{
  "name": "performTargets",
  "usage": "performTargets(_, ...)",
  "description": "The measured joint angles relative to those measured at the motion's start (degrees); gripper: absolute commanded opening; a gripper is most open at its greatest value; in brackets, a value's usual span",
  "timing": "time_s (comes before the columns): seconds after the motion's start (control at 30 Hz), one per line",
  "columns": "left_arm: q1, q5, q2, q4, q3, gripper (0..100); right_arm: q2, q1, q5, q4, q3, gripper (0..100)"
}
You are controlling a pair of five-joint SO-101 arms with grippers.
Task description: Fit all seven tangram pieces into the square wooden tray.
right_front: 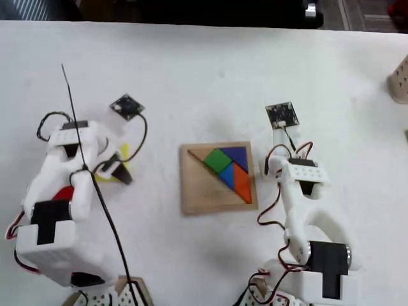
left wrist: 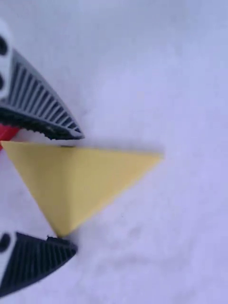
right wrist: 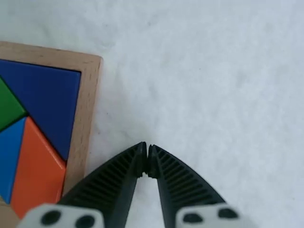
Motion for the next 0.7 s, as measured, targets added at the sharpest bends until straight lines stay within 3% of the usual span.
performTargets(0.33, 0.7, 0.0, -0.1, 0.0, 0.5, 30, 0.0, 0.0, 0.0, 0.0, 0.0, 1.8)
performTargets(0.5, 0.9, 0.0, -0.1, 0.0, 0.6, 23, 0.0, 0.0, 0.0, 0.0, 0.0, 1.8)
performTargets(0.7, 1.1, 0.0, -0.2, 0.1, 0.6, 22, 0.0, 0.0, 0.0, 0.0, 0.0, 1.8)
